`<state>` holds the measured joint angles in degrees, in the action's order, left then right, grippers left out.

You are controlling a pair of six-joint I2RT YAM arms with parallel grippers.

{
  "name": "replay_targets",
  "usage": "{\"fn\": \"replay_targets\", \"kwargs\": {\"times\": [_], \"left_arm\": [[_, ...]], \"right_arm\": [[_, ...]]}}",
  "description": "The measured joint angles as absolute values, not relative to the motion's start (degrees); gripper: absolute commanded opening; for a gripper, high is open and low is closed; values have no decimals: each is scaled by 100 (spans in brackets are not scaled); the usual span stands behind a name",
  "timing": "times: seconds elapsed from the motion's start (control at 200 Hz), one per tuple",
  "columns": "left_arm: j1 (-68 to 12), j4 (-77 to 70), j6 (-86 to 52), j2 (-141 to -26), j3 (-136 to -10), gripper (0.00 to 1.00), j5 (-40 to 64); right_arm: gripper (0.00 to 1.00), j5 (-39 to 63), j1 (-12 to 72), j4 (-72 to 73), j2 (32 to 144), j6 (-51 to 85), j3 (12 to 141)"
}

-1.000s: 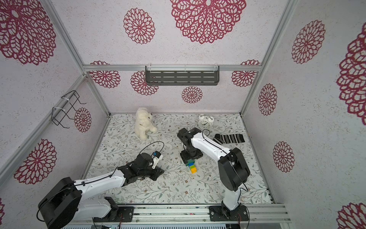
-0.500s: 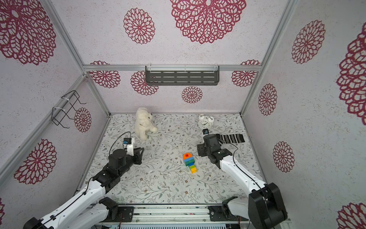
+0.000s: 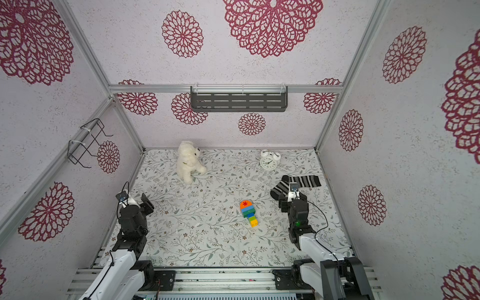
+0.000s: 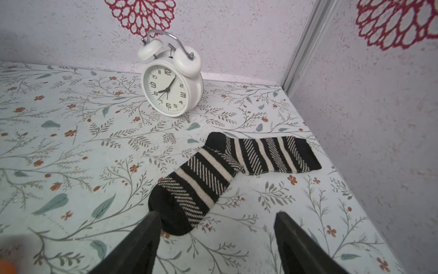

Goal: Assemble an ice cream with lego
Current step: Reset both arms

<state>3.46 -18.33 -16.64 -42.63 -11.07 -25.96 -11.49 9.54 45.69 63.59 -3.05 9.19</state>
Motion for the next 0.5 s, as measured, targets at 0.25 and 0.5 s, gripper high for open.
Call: {"fn": "replay_targets", "kwargs": {"times": [0.25,0.5], "left_arm": [[1227,-2915,-1457,-5321,-799,72,-1662],[1638,-4233,-1345,-8097,-2126,73,150]], "right_arm": [[80,-427,860,7588,8239,-609,169],[87,460,117,8012,8855,-432,910]]}}
